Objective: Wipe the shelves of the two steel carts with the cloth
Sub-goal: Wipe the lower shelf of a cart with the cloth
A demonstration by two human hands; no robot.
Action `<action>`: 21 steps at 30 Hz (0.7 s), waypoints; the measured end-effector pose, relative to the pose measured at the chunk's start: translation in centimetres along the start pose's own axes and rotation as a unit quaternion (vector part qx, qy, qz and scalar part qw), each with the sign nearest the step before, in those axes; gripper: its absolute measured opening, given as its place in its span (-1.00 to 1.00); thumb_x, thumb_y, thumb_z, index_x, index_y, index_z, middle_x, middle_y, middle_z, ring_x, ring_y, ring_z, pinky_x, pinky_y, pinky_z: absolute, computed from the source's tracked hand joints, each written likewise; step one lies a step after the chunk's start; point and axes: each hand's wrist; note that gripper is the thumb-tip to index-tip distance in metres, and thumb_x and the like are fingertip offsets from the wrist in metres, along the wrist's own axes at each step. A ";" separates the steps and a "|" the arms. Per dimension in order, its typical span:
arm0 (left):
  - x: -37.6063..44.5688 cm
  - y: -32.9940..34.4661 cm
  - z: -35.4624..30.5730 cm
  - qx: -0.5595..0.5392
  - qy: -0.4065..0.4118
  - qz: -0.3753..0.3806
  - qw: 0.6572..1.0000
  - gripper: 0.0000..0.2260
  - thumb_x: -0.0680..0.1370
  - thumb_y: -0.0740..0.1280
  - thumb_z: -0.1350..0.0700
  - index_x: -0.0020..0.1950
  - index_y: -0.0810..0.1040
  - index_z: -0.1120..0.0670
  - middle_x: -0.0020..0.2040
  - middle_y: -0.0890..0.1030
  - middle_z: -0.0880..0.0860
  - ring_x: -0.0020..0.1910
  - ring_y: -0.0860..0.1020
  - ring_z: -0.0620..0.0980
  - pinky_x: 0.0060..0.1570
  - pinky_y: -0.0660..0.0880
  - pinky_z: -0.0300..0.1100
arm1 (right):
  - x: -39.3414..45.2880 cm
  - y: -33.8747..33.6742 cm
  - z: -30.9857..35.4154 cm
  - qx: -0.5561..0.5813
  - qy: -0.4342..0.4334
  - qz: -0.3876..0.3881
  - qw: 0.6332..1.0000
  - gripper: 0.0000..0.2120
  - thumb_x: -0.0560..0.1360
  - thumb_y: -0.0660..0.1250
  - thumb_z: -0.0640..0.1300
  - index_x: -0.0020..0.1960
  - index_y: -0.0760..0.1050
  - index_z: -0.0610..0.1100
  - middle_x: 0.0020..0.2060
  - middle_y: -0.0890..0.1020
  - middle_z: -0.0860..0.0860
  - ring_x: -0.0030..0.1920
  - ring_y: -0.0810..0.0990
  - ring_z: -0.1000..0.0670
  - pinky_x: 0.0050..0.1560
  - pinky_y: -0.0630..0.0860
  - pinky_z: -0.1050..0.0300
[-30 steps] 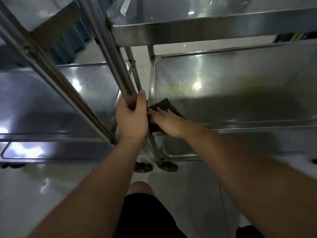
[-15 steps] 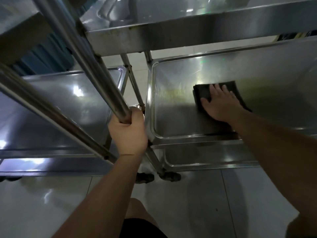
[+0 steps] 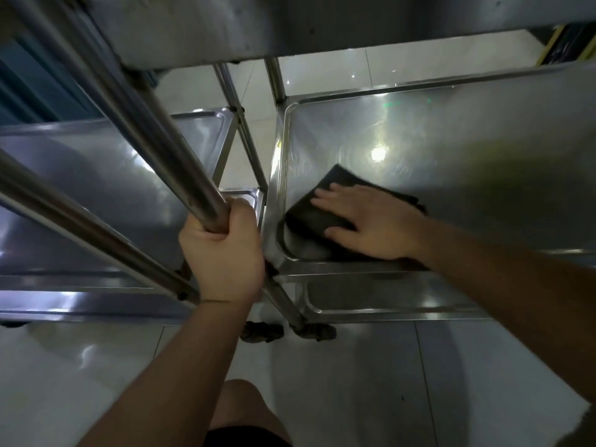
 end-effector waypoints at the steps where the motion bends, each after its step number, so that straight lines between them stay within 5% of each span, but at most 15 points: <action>1: 0.0 0.0 0.0 -0.003 0.000 0.000 1.000 -0.63 0.45 0.33 0.05 -0.29 0.37 0.36 -0.40 0.39 0.38 -0.45 0.42 0.24 -0.39 0.40 -0.13 | 0.2 -0.6 -1.9 -0.006 0.033 -0.014 0.999 -0.25 0.55 -0.01 0.41 0.66 0.15 0.11 0.65 0.17 0.15 0.65 0.09 0.07 0.62 0.04 0.05; 6: 0.0 -0.1 0.8 -0.010 0.001 -0.007 1.000 -0.66 0.46 0.36 0.04 -0.32 0.34 0.26 -0.42 0.37 0.29 -0.46 0.42 0.17 -0.41 0.43 -0.08 | 6.8 -2.2 -8.1 -0.020 0.214 -0.053 0.975 -0.35 0.68 0.00 0.24 0.69 0.09 0.00 0.68 0.12 0.02 0.67 0.06 -0.09 0.64 0.02 -0.15; 10: 0.2 0.0 1.0 -0.037 0.003 -0.016 0.999 -0.71 0.43 0.37 0.10 -0.31 0.34 0.24 -0.44 0.35 0.25 -0.47 0.39 0.17 -0.41 0.40 -0.08 | 14.5 -3.0 -7.6 0.013 0.268 -0.047 0.962 -0.33 0.67 -0.09 0.21 0.71 0.00 -0.04 0.69 0.02 0.02 0.68 -0.03 -0.08 0.64 -0.08 -0.15; 15: 0.0 0.5 0.6 -0.065 0.024 -0.029 0.997 -0.65 0.41 0.35 0.13 -0.32 0.26 0.34 -0.43 0.29 0.33 -0.48 0.29 0.32 -0.49 0.30 -0.01 | 21.8 -3.7 -5.2 0.070 0.254 -0.055 0.963 -0.38 0.67 -0.09 0.24 0.69 0.03 0.11 0.69 0.03 0.00 0.68 -0.02 -0.16 0.63 -0.09 -0.22; 21: -0.1 0.7 0.7 -0.058 0.037 -0.032 0.997 -0.65 0.41 0.34 0.12 -0.32 0.31 0.38 -0.45 0.30 0.33 -0.47 0.31 0.34 -0.45 0.33 0.00 | 22.7 -2.6 -3.0 -0.006 0.111 -0.019 0.994 -0.43 0.65 -0.05 0.25 0.64 0.15 0.19 0.67 0.14 0.01 0.64 0.10 -0.21 0.56 0.04 -0.35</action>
Point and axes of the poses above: each hand's wrist, its own x-axis towards the middle knuckle, its own y-axis out of the palm, z = x × y
